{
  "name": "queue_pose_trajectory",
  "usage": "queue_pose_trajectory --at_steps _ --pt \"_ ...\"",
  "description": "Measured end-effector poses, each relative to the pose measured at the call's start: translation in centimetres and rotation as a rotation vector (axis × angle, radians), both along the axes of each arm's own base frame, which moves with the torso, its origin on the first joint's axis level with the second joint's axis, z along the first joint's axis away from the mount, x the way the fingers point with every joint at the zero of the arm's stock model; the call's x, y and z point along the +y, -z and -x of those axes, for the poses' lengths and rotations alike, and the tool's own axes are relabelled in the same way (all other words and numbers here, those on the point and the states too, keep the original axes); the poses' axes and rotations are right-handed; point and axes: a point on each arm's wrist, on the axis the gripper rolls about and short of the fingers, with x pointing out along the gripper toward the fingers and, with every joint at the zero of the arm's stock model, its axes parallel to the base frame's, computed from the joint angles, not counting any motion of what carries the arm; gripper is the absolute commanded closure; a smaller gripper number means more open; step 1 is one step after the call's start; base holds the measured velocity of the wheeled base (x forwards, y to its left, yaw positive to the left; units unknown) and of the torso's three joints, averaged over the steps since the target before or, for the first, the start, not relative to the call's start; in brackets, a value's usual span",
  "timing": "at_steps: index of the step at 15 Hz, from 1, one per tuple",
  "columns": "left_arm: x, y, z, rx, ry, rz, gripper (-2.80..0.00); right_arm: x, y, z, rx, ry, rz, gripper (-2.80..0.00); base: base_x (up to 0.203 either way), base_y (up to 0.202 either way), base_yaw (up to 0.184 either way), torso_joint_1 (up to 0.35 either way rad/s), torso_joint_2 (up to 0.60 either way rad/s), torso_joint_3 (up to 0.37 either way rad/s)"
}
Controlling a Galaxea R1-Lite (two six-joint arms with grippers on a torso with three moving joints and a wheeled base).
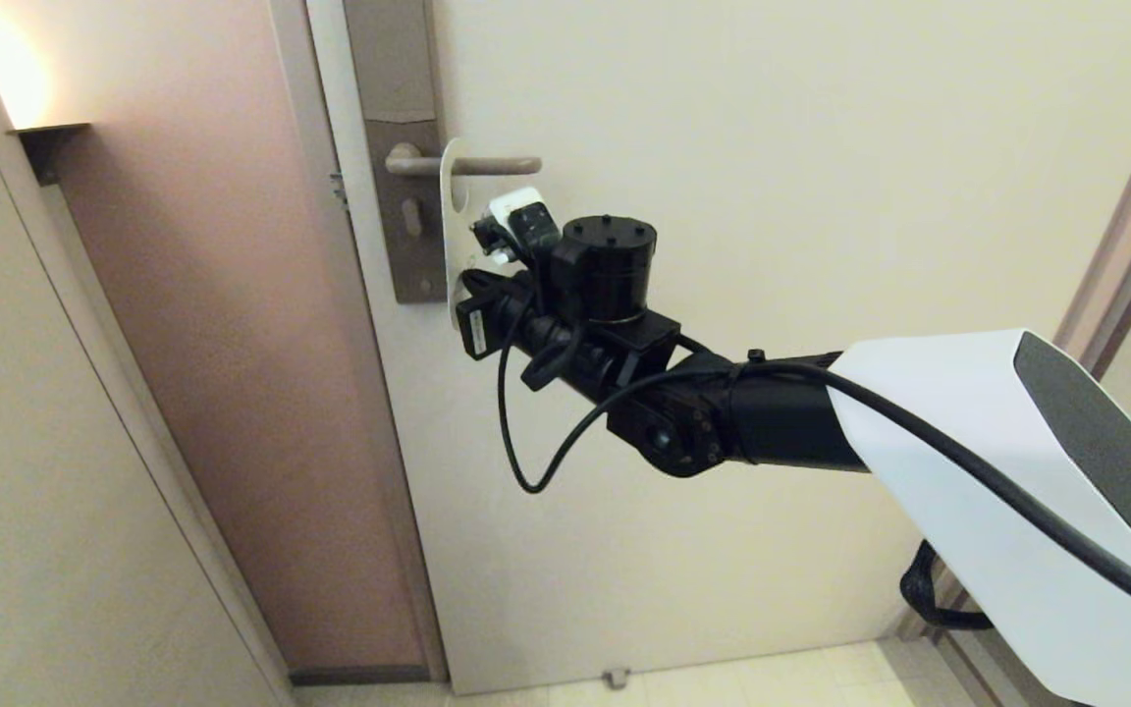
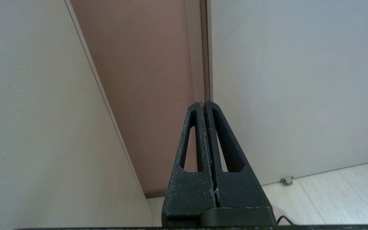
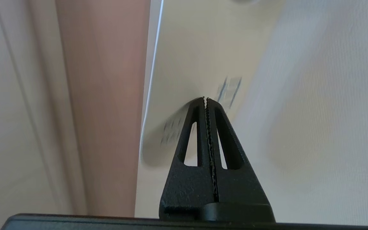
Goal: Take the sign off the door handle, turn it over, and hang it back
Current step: Hang the sign back with the other side facing out
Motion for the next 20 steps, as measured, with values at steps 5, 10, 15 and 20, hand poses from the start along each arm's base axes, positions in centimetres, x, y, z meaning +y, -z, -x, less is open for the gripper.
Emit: queue_pose_trajectory --at_steps 5,10,15,20 --pt "0.0 0.0 0.0 0.0 0.0 0.0 0.0 0.8 -0.1 -0.2 -0.027 0.007 -0.023 0.0 0.0 0.0 0.0 0.0 0.0 0.0" --pt "0.0 0.0 0.0 0.001 0.0 0.0 0.0 1.1 -1.9 1.0 -0.046 -0.025 -0.056 0.0 0.0 0.0 0.0 0.0 0.0 0.0" --pt "0.0 0.0 0.0 0.001 0.0 0.0 0.0 2.4 -2.7 2.8 -0.057 -0.071 -0.07 0.0 0.0 0.0 0.0 0.0 0.0 0.0" --pt "0.0 0.0 0.0 0.001 0.0 0.0 0.0 3.0 -1.1 2.5 -0.041 -0.06 -0.05 0.0 0.0 0.0 0.0 0.0 0.0 0.0"
